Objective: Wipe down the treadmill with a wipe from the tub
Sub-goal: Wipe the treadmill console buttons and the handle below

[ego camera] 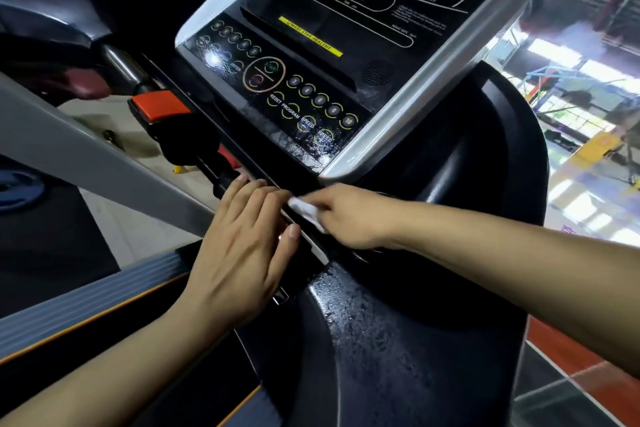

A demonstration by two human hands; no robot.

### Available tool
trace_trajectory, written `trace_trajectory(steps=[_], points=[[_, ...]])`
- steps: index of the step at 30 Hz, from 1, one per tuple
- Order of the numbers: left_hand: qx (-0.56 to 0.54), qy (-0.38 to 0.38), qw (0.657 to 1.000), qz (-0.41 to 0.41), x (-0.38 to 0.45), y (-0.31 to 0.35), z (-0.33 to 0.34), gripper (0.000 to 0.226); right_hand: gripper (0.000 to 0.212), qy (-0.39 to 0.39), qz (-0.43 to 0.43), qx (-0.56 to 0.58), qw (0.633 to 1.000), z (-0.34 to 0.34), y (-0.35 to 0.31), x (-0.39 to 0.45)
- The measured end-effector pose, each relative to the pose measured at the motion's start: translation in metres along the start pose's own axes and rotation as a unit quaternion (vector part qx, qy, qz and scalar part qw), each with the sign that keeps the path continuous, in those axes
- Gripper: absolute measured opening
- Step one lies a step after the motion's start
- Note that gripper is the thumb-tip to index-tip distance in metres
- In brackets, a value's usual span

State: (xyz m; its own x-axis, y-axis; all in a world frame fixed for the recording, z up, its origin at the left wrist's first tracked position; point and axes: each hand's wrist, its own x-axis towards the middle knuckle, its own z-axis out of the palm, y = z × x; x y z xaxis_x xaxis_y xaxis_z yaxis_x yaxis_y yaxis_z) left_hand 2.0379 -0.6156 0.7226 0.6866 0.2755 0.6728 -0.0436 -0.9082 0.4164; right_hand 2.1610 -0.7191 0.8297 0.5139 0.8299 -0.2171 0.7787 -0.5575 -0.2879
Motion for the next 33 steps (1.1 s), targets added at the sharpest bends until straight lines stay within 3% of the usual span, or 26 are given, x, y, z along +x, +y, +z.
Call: trace_trajectory(steps=[3, 5, 7, 9, 11, 15, 18, 22, 24, 27, 30, 33], points=[[0.005, -0.008, 1.0, -0.001, 0.0, 0.0, 0.0, 0.051, 0.047, -0.096, 0.009, -0.034, 0.995, -0.023, 0.009, -0.04], [0.008, -0.001, 1.0, 0.0, 0.0, -0.001, -0.002, 0.05, 0.029, -0.159, 0.005, -0.076, 0.984, -0.04, 0.014, -0.06], [0.011, 0.004, 1.0, 0.005, 0.001, 0.0, -0.001, 0.048, 0.037, -0.106, 0.026, -0.129, 0.986, -0.055, 0.027, -0.072], [0.013, 0.008, 1.0, 0.003, 0.001, 0.001, -0.001, 0.045, 0.031, 0.041, 0.041, -0.187, 0.981, -0.064, 0.044, -0.073], [0.01, 0.008, 1.0, 0.001, 0.001, 0.001, 0.0, 0.043, 0.032, 0.113, 0.014, -0.258, 0.959, -0.062, 0.05, -0.067], [0.016, 0.014, 1.0, 0.007, 0.001, 0.001, 0.0, 0.046, 0.02, 0.059, -0.079, -0.397, 0.913, -0.053, 0.043, -0.045], [0.02, 0.017, 1.0, 0.009, 0.002, 0.0, 0.001, 0.047, 0.023, -0.035, -0.054, -0.469, 0.881, -0.041, 0.042, -0.036], [0.021, 0.017, 1.0, 0.009, 0.0, 0.0, 0.001, 0.046, 0.008, -0.083, -0.005, -0.455, 0.887, -0.031, 0.035, -0.029], [0.024, 0.016, 1.0, 0.011, 0.001, 0.0, 0.001, 0.046, 0.019, -0.076, 0.049, -0.419, 0.904, -0.026, 0.033, -0.023], [0.029, 0.015, 0.999, 0.009, 0.0, 0.0, 0.001, 0.044, 0.014, -0.033, 0.099, -0.329, 0.938, -0.012, 0.036, -0.013], [0.03, 0.014, 0.999, 0.004, 0.0, 0.0, 0.002, 0.045, 0.02, -0.031, 0.092, -0.289, 0.953, -0.016, 0.038, -0.014], [0.033, 0.009, 0.999, 0.003, 0.0, 0.0, 0.002, 0.044, 0.027, -0.111, 0.061, -0.256, 0.958, -0.033, 0.039, -0.027]])
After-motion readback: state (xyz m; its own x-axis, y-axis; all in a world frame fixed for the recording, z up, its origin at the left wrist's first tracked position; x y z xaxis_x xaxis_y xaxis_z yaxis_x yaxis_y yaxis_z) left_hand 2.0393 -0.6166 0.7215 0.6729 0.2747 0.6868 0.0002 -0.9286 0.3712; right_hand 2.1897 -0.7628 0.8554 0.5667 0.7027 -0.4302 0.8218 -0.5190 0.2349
